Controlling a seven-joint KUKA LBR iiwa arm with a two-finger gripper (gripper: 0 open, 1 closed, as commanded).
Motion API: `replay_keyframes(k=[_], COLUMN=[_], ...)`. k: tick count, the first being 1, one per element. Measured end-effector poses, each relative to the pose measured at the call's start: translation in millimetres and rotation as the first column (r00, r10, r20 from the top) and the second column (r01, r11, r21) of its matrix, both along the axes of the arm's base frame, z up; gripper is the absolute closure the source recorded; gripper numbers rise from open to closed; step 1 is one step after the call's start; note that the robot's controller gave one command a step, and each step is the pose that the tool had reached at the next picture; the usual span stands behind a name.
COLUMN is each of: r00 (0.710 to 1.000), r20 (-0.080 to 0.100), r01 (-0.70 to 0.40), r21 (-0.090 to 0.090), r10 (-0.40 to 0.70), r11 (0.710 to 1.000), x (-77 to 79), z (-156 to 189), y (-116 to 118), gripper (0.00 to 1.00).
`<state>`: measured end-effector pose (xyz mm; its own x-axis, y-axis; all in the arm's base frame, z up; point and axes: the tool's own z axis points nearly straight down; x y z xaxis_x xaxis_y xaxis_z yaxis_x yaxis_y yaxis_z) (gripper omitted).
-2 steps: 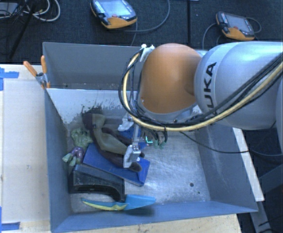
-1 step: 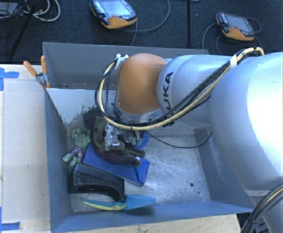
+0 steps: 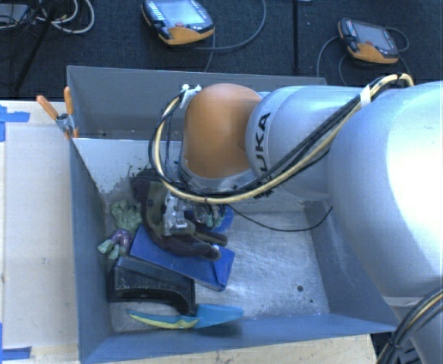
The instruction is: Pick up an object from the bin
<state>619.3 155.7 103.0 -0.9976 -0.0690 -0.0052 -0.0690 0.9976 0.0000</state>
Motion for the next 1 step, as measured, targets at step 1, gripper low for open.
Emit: replay_keyframes(k=[1], r00=[0.995], r20=[0.034], r01=[0.09], r21=[0.015], r10=[-0.09], r11=[0.996], x=[-15.9], z=[-0.4], y=[-4.4], gripper=[1.0])
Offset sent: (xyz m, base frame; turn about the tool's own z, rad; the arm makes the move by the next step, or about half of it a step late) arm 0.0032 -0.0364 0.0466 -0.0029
